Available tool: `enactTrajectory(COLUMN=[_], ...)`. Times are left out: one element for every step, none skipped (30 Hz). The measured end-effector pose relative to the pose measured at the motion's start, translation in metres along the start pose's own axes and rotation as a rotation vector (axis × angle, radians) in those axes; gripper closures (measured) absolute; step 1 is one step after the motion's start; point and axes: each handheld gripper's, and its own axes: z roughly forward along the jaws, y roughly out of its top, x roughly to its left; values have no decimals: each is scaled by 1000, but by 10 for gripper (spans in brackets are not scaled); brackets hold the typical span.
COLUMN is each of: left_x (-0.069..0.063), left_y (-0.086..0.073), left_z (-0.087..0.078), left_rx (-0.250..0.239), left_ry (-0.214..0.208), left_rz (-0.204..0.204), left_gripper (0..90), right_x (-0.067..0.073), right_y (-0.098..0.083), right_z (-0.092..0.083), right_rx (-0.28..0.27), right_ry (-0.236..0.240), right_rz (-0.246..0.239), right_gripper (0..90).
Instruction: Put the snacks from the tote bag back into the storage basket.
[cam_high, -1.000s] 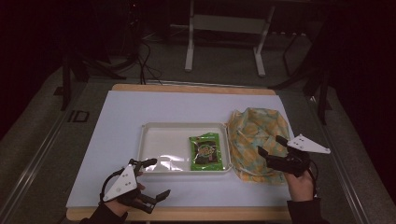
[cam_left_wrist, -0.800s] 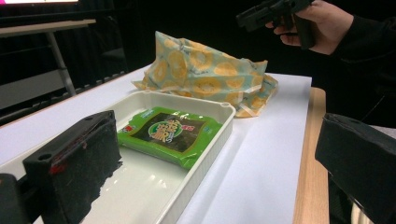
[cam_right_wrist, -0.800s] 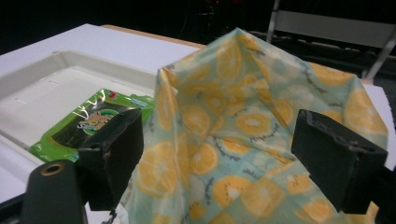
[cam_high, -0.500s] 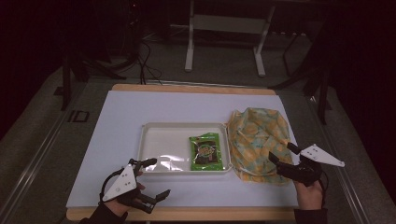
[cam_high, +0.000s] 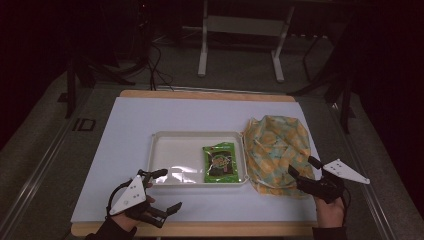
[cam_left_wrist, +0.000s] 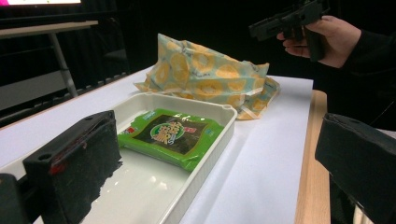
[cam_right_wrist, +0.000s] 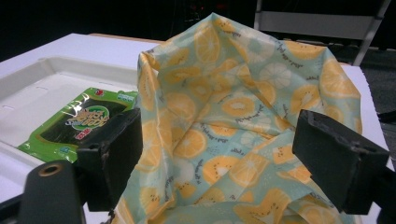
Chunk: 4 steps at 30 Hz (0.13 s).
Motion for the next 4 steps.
enactTrajectory(left_x=[0, 0, 0, 0], left_y=[0, 0, 0, 0], left_z=[0, 0, 0, 0], left_rx=[0, 0, 0, 0], left_ry=[0, 0, 0, 0], left_rz=[-1, -2, -2, -2], left_gripper=[3, 4, 3, 3], right_x=[1, 1, 1, 1], right_y=[0, 0, 0, 0], right_z=[1, 1, 1, 1], right_rx=[5, 1, -1, -1], right_ry=[4, -1, 2, 4], right_rz=[-4, -8, -9, -10], right_gripper=[161, 162, 161, 161])
